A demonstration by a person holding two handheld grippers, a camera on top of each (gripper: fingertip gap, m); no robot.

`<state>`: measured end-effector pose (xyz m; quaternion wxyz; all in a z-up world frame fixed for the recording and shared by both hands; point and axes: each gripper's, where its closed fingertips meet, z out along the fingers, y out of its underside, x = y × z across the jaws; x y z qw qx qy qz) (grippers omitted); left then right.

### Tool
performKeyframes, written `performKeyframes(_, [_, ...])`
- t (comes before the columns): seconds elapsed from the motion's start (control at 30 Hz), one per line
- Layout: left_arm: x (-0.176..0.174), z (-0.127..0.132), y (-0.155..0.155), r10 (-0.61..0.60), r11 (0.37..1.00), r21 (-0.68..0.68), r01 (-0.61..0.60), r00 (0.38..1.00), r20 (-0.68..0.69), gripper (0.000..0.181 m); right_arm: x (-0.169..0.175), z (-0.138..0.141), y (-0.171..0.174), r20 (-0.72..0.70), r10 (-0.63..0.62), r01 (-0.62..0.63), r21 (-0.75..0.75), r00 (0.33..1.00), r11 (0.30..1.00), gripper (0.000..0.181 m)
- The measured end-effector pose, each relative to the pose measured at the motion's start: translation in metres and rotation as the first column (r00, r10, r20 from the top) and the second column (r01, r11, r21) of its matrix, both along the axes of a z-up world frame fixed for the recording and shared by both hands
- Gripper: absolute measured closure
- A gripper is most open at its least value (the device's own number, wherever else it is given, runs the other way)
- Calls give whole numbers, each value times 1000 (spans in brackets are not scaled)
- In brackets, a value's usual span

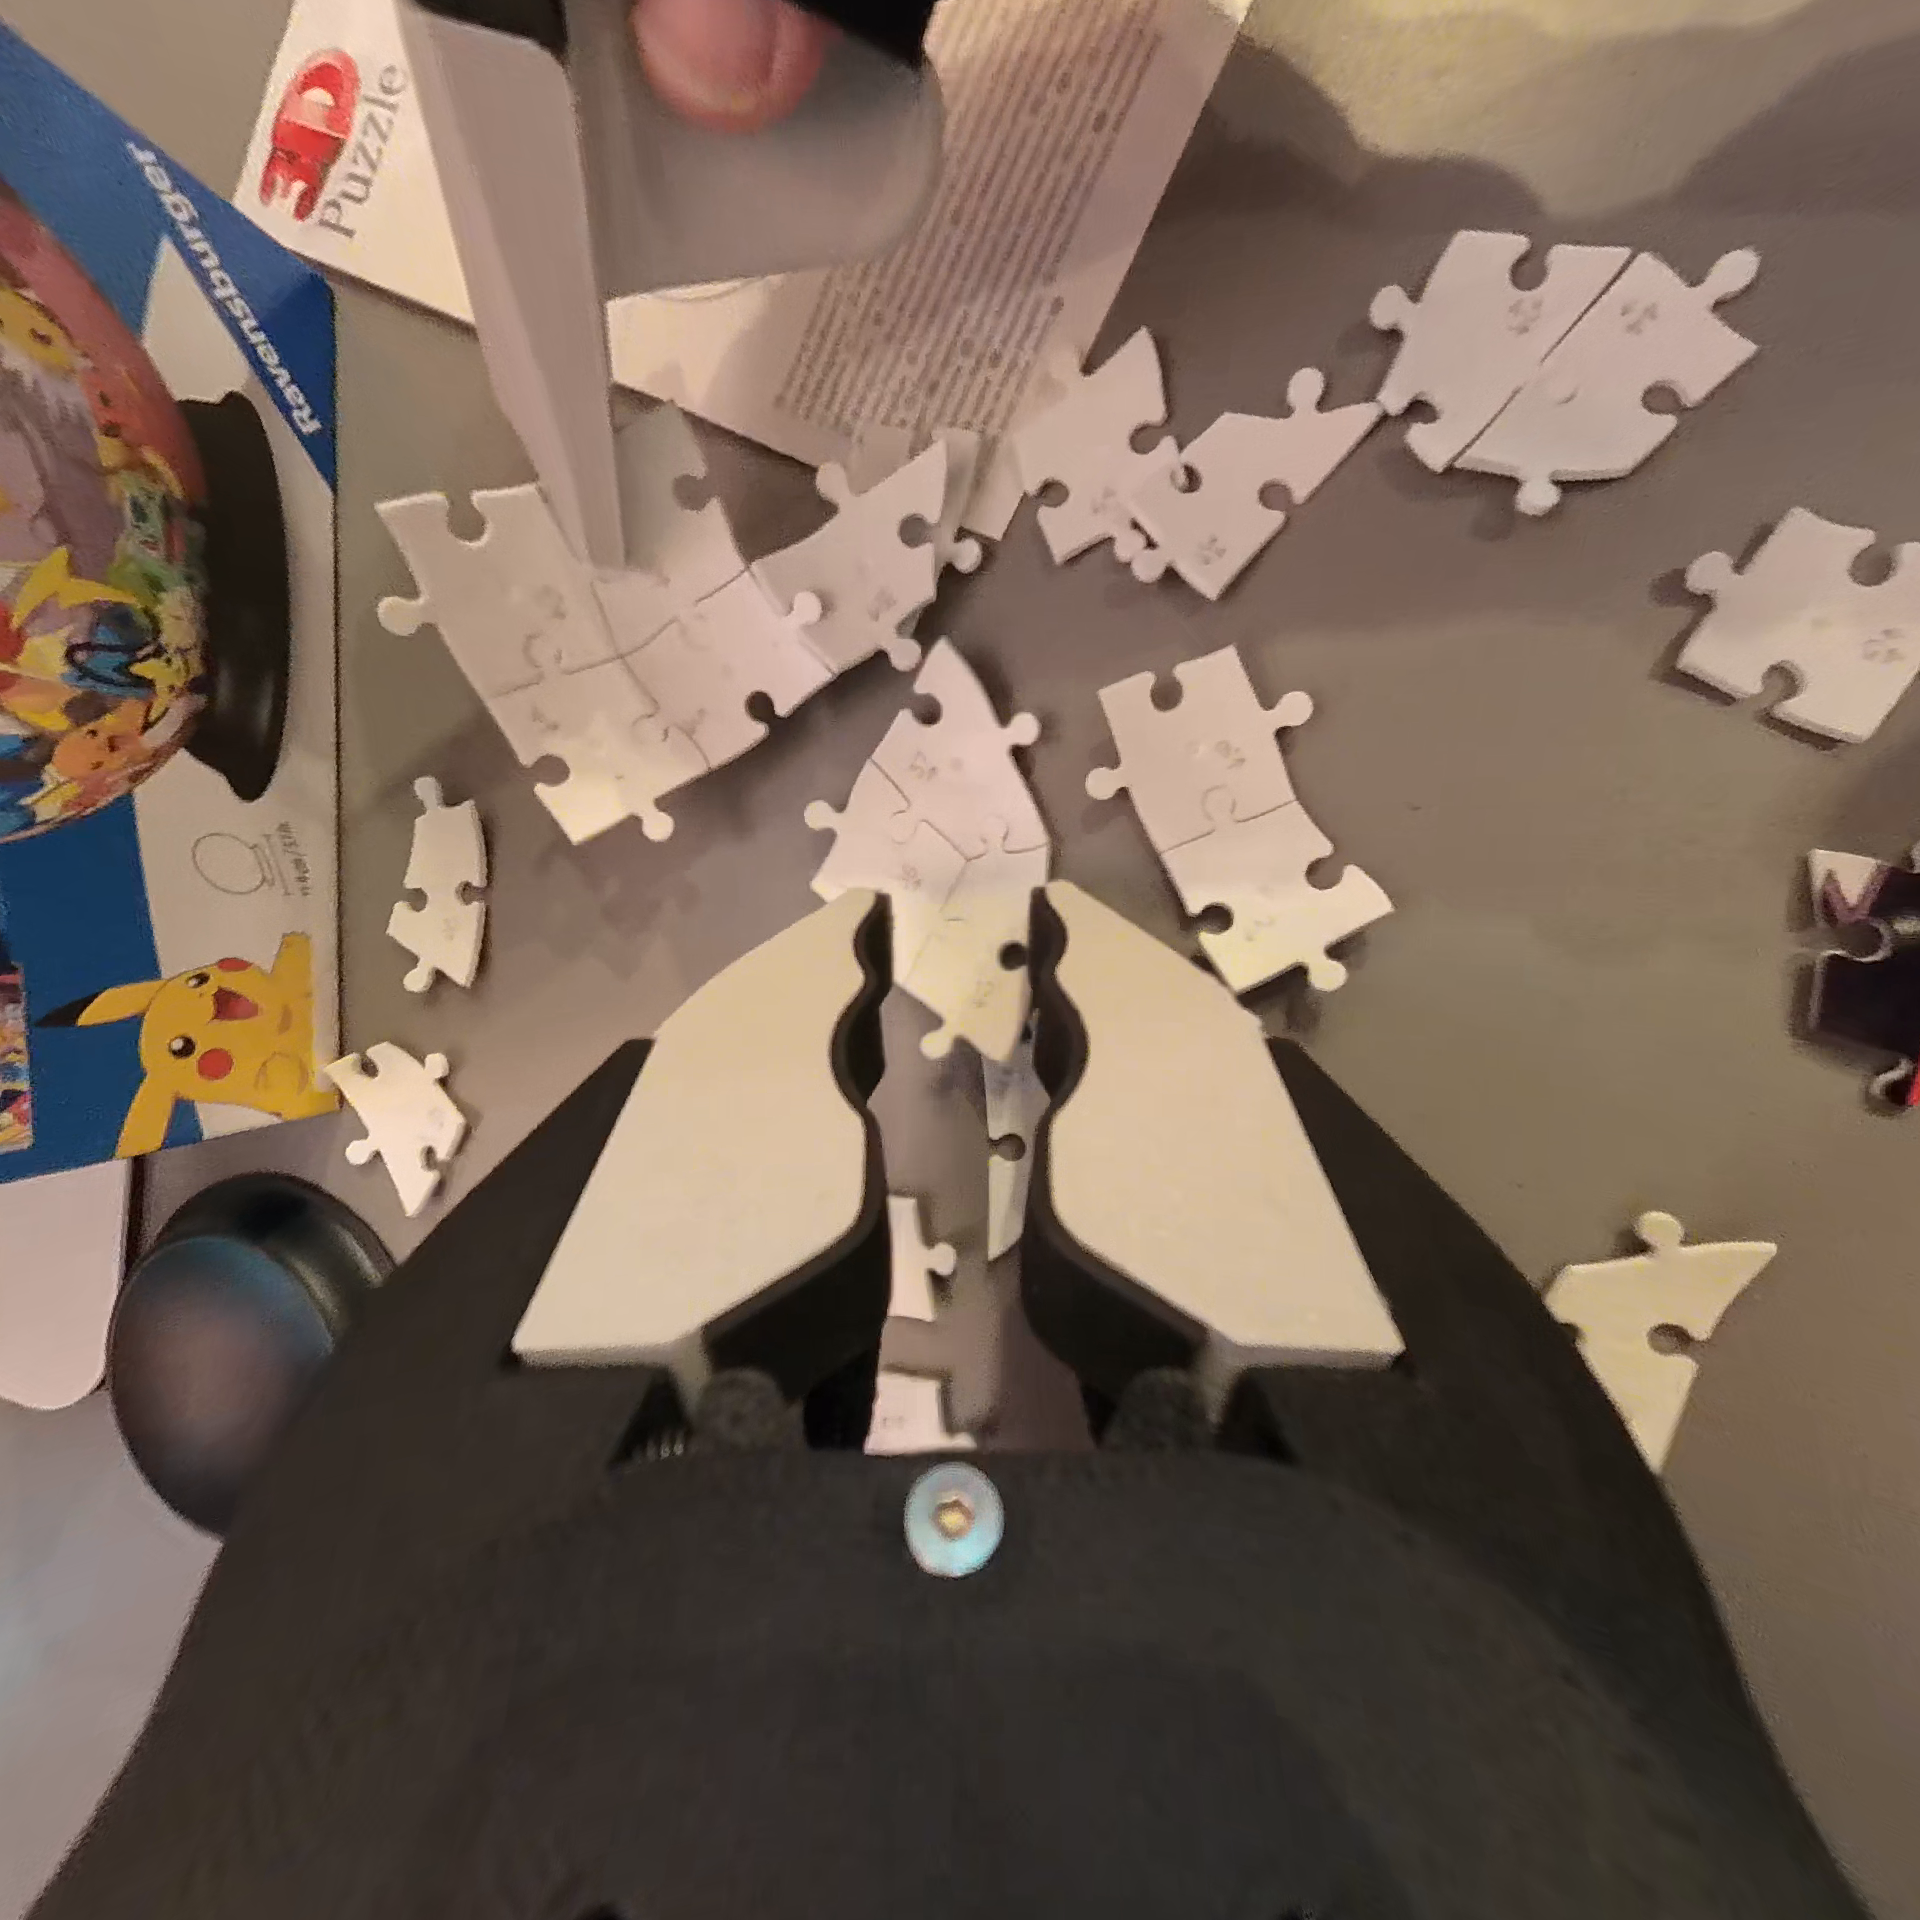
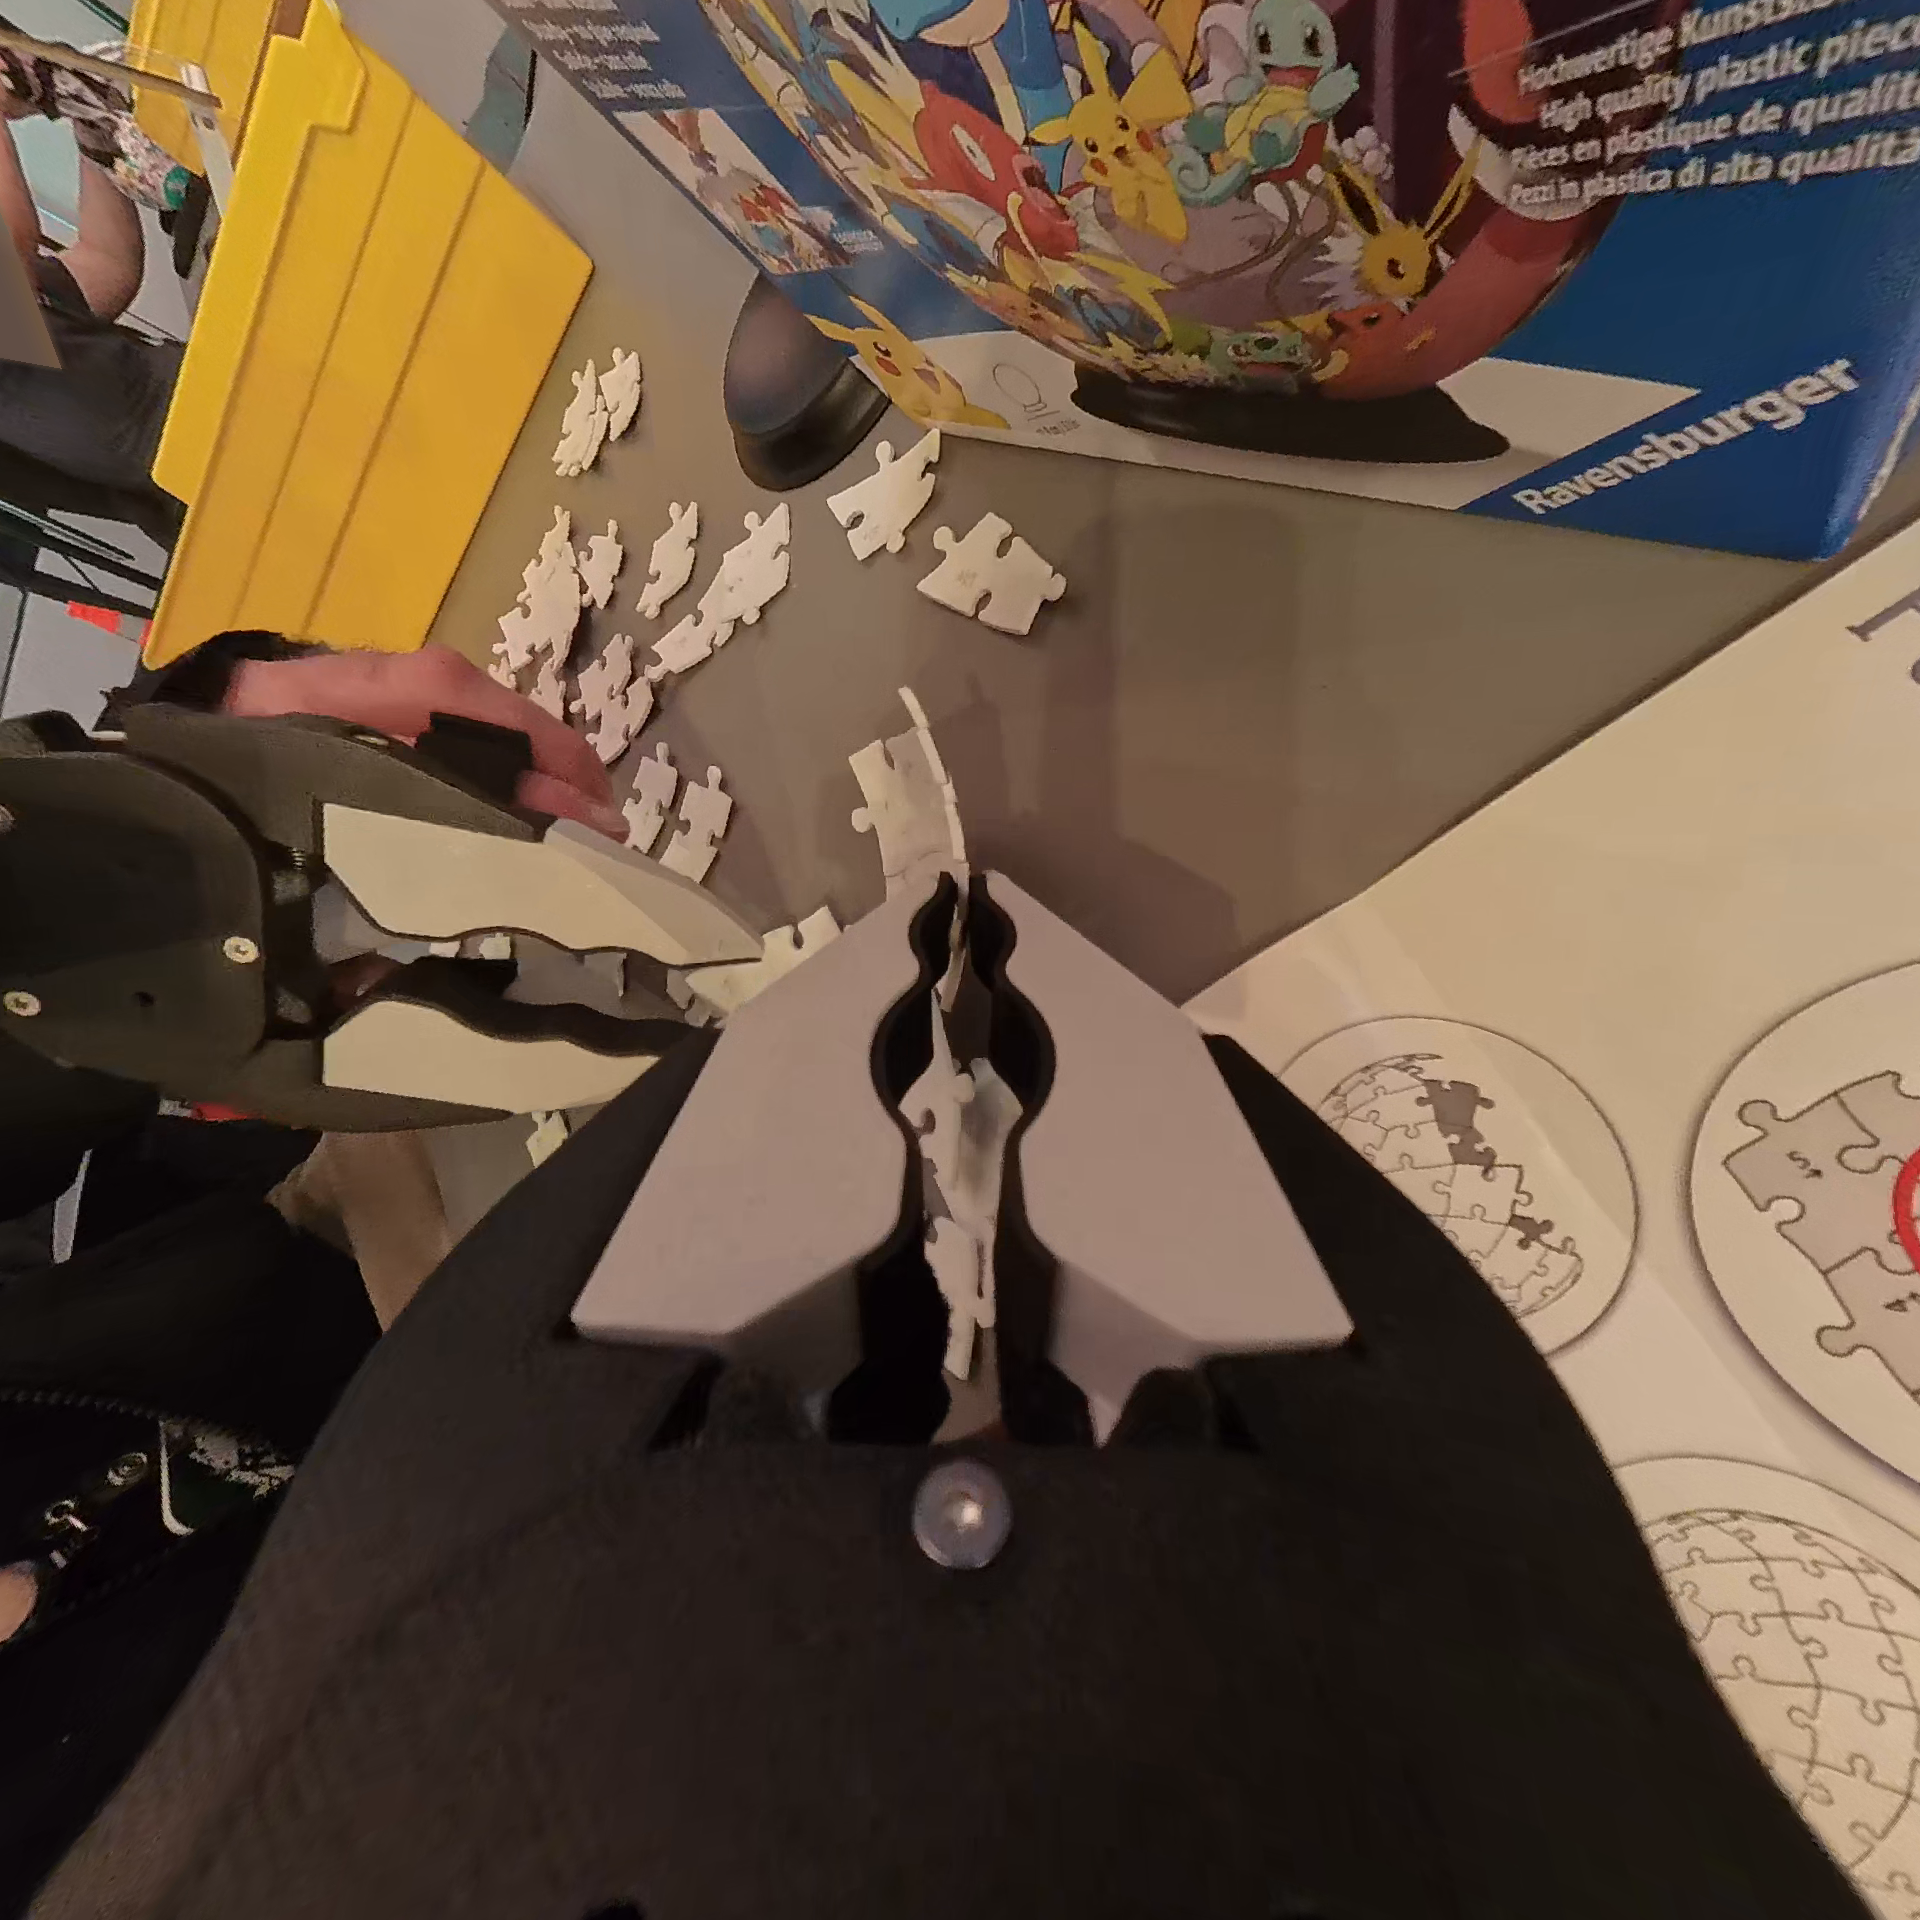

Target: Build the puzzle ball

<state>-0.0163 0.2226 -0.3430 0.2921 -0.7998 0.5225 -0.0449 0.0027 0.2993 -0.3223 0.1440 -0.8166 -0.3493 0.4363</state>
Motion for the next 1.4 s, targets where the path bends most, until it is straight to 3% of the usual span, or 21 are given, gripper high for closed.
performKeyframes(1.4, [5,-4,5,4,1000,-2,-4,1000,-17,168,2,-2,-13,12,26,-26,-27,1000,999,180])
